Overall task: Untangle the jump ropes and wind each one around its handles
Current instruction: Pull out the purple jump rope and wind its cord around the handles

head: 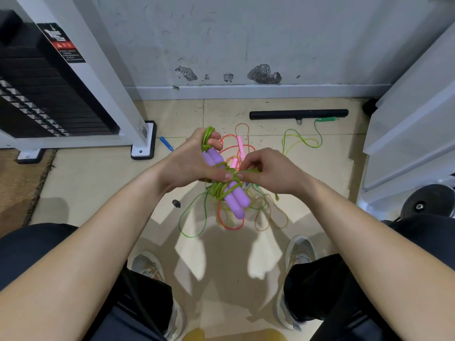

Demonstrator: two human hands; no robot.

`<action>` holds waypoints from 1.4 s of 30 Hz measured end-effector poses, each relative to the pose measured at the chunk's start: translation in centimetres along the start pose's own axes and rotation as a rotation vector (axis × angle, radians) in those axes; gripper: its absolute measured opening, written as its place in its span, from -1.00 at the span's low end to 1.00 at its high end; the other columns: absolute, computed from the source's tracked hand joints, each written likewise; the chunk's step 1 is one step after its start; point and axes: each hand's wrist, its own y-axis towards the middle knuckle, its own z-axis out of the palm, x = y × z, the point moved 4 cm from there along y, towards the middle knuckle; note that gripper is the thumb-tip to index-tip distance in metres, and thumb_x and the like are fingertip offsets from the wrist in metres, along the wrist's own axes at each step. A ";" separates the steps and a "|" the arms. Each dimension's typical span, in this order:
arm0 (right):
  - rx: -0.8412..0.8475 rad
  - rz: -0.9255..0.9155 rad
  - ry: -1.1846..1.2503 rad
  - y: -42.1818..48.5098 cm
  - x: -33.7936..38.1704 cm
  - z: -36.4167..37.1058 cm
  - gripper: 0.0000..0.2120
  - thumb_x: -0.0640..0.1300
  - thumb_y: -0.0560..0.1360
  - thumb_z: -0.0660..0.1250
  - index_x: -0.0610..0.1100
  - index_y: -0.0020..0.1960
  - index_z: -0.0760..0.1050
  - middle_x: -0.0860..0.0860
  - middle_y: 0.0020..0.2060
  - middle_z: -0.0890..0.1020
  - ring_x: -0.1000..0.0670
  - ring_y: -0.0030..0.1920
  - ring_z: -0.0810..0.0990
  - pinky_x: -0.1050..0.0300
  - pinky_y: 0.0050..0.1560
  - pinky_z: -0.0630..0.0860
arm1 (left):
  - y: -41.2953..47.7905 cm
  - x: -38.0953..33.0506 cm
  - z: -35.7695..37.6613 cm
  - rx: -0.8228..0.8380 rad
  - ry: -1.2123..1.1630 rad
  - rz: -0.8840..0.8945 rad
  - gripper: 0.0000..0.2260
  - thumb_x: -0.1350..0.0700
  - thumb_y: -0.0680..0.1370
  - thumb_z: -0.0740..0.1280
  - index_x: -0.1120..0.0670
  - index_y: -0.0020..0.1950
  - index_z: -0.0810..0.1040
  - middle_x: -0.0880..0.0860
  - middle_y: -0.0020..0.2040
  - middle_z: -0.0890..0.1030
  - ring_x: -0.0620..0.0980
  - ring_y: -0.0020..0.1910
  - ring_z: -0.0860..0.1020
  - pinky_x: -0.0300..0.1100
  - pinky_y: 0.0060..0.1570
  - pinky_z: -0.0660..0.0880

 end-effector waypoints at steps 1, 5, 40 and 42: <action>-0.036 0.044 -0.238 -0.2 0.1 -0.2 -0.74 0.14 0.50 0.43 -0.02 -0.23 0.57 0.11 -0.37 0.60 0.14 -0.31 0.51 0.11 -0.24 0.38 | 0.1 0.1 0.0 0.002 0.039 0.015 -0.27 0.27 0.33 0.63 0.08 0.39 0.32 -0.07 0.12 0.44 -0.16 0.02 0.49 -0.34 -0.26 0.51; -0.090 0.151 -0.627 -0.5 1.2 -0.9 -0.42 0.41 0.46 0.27 -0.10 -0.35 0.35 0.07 -0.46 0.43 0.11 -0.38 0.36 0.11 -0.37 0.20 | 0.2 0.2 0.0 0.011 0.240 0.057 -0.14 -0.03 0.17 0.66 0.02 0.35 0.30 -0.10 0.12 0.44 -0.23 0.08 0.47 -0.25 -0.04 0.52; -0.449 -0.258 0.038 -3.0 4.4 7.0 -0.59 -0.19 0.63 0.19 -0.17 0.48 0.37 -0.01 -0.04 0.49 0.01 -0.12 0.44 0.08 -0.13 0.40 | 0.3 1.6 -0.9 -0.677 -0.601 -0.223 -0.24 0.26 0.37 0.59 0.21 0.41 0.20 0.05 -0.05 0.49 -0.04 -0.44 0.52 0.08 0.05 0.64; -0.391 -0.123 0.250 -3.2 4.0 6.9 -0.70 -0.05 0.61 0.21 -0.03 0.34 0.41 0.04 -0.11 0.54 0.06 -0.10 0.49 0.08 -0.08 0.38 | 0.3 1.7 -1.5 -0.658 -0.657 -0.214 -0.10 0.23 0.29 0.62 0.25 0.46 0.15 0.26 0.09 0.52 -0.02 -0.38 0.56 0.17 0.07 0.63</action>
